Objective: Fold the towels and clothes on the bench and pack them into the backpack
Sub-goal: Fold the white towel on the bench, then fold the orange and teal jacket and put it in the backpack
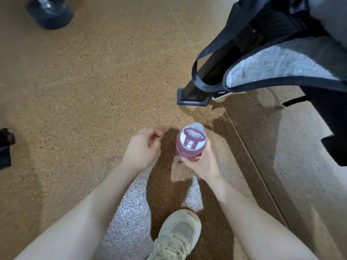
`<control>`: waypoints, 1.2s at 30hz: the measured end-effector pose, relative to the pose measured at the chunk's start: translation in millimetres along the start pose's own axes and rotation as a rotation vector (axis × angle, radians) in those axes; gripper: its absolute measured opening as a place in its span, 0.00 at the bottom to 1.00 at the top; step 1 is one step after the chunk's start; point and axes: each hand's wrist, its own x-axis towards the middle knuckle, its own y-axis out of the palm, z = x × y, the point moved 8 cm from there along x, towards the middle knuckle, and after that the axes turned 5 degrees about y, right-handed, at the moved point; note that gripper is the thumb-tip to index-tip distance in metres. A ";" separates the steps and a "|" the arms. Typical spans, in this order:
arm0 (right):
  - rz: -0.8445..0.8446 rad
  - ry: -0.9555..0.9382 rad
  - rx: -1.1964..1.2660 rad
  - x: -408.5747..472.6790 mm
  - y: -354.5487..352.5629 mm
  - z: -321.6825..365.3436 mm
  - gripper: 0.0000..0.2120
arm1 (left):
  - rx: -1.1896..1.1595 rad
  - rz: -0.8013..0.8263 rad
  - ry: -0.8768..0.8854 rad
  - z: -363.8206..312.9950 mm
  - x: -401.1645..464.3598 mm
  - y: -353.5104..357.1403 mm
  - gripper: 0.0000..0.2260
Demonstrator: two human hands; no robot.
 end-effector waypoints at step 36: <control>-1.027 0.457 0.348 -764.8 -334.7 -184.3 0.03 | -0.080 0.943 1.413 -539.0 -592.3 272.2 0.08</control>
